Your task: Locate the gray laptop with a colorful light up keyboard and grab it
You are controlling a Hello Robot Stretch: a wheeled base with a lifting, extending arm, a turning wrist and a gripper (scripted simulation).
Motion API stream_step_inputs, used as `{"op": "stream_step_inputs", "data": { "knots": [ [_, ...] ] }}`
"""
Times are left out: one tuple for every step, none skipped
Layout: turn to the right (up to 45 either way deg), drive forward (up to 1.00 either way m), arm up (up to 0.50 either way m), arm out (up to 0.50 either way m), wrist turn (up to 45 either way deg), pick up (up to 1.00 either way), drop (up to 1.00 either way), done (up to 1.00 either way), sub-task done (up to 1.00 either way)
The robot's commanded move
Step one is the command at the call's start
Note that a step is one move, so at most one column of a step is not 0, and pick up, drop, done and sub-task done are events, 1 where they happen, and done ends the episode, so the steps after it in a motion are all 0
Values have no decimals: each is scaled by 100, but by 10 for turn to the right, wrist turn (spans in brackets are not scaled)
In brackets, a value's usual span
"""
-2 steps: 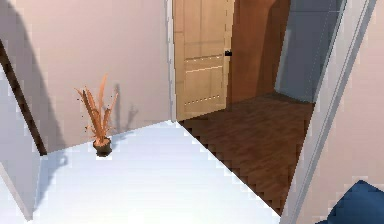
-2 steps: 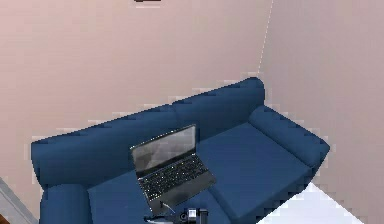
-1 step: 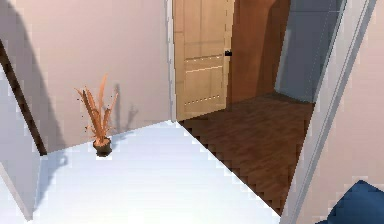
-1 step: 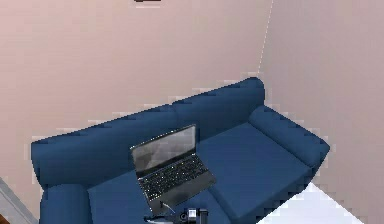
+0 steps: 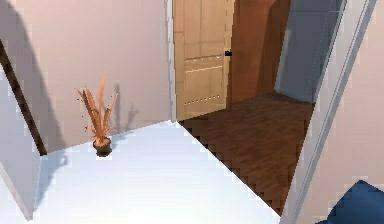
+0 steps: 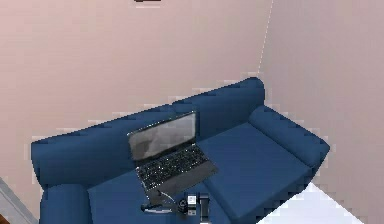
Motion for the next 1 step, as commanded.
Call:
{"op": "stream_step_inputs", "data": {
  "knots": [
    [0, 0, 0, 0, 0, 0, 0, 100, 0]
  ]
}}
